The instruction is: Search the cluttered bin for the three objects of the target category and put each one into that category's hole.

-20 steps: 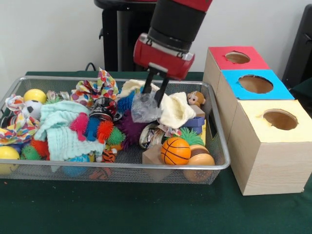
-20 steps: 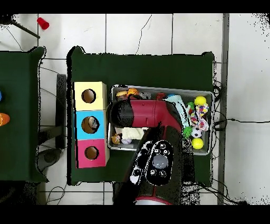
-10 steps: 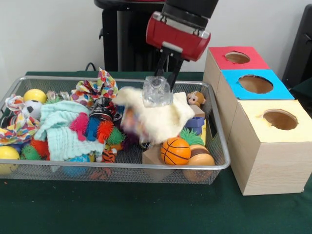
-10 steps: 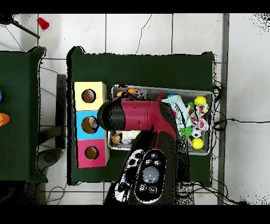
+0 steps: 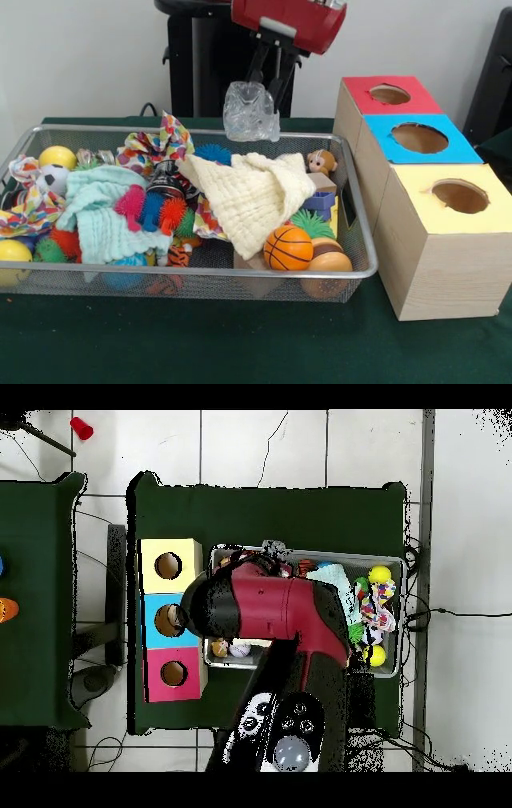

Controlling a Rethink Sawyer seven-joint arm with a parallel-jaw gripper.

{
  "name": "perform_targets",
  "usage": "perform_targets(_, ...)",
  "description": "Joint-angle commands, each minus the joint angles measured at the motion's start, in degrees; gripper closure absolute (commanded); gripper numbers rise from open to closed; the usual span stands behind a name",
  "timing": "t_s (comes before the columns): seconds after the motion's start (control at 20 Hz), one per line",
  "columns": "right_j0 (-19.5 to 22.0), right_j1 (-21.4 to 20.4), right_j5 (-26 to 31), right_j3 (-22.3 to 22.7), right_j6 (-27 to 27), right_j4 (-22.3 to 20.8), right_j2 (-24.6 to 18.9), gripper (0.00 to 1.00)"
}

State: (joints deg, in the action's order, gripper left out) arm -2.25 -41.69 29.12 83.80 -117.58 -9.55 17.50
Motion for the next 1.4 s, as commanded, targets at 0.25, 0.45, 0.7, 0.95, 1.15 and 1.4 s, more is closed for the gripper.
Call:
perform_targets(0.25, -2.4, -2.2, 10.3, 10.5, -11.3, 5.8, -2.1, 1.00)
perform_targets(0.45, -3.0, -3.7, 7.5, 15.2, -12.2, 9.4, -3.9, 1.00)
perform_targets(0.7, -5.6, -4.4, 6.0, 18.0, -13.9, 12.7, -3.1, 1.00)
perform_targets(0.95, -10.7, -3.5, 6.1, 18.5, -17.7, 14.6, 0.5, 1.00)
perform_targets(1.15, -13.3, -2.4, 3.5, 20.0, -19.8, 17.1, 1.9, 1.00)
perform_targets(1.4, -17.2, -0.4, 2.9, 20.4, -23.0, 20.3, 4.1, 1.00)
